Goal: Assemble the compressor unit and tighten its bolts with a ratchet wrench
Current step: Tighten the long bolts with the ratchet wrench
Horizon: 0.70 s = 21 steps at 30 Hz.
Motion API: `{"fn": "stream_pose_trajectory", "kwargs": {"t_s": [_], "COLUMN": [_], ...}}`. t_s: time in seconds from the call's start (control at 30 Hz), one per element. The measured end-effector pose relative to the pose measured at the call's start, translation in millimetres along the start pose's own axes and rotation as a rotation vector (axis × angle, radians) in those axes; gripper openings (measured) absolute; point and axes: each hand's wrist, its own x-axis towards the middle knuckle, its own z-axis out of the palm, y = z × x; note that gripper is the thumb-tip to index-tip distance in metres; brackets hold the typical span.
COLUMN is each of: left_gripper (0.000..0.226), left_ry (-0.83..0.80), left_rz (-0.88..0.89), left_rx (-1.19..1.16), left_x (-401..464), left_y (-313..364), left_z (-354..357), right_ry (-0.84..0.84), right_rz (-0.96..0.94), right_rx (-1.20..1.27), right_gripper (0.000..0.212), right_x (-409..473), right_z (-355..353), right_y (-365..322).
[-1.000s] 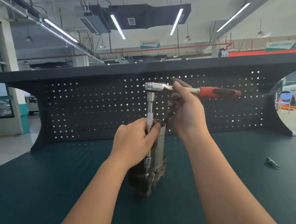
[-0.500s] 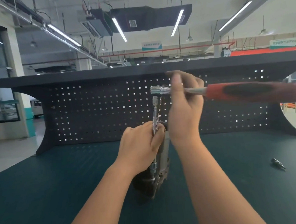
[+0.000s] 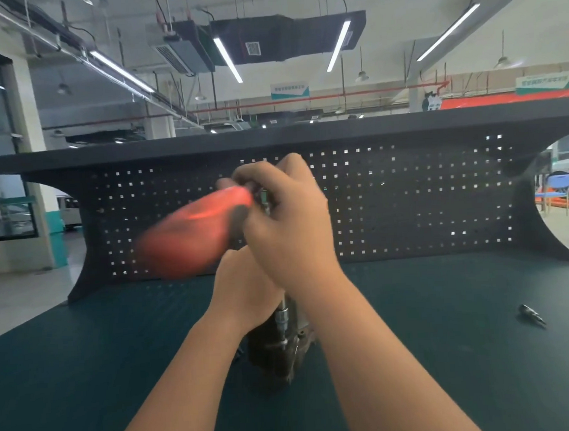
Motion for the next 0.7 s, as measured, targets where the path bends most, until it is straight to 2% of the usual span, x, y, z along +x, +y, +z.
{"fn": "stream_pose_trajectory", "kwargs": {"t_s": [0.07,0.1,0.17,0.23,0.27,0.33,0.43,0.5,0.53,0.57,0.63,0.7], "left_gripper": [0.044,0.042,0.034,0.046,0.05,0.04,0.037,0.029,0.034,0.038,0.038,0.042], "left_ry": [-0.027,-0.058,-0.069,-0.049,-0.046,-0.052,-0.018,-0.034,-0.059,-0.063,-0.004,0.021], "left_rz": [0.004,-0.017,-0.033,-0.027,-0.015,-0.007,0.002,0.04,0.043,0.058,0.111,0.102], "left_rx": [-0.013,-0.028,-0.041,-0.027,-0.025,-0.034,-0.007,0.093,0.133,0.152,0.121,0.022], "left_x": [1,2,5,6,6,6,4,5,5,5,3,3], "left_y": [8,11,10,8,8,9,10,8,7,8,9,11], "left_z": [-4,-5,-4,-4,-4,-5,-5,-4,-3,-3,-3,-5], "right_ry": [0.059,0.111,0.247,0.332,0.359,0.369,0.216,0.12,0.075,0.036,0.012,0.097], "right_rz": [0.107,0.208,0.526,0.776,0.776,0.535,0.059,-0.108,-0.159,-0.18,-0.149,0.06], "right_rx": [0.266,0.427,0.792,1.049,1.039,0.775,0.261,-0.01,-0.091,-0.108,0.004,0.292], "right_gripper": [0.004,0.005,0.01,0.008,0.009,0.015,0.017,0.009,0.016,0.022,0.014,0.013], "right_x": [3,5,10,13,13,11,6,4,4,2,2,1], "right_z": [-10,-15,-22,-24,-24,-21,-9,-3,-2,-3,-10,-16], "right_y": [8,15,28,38,39,35,18,10,9,11,14,20]}}
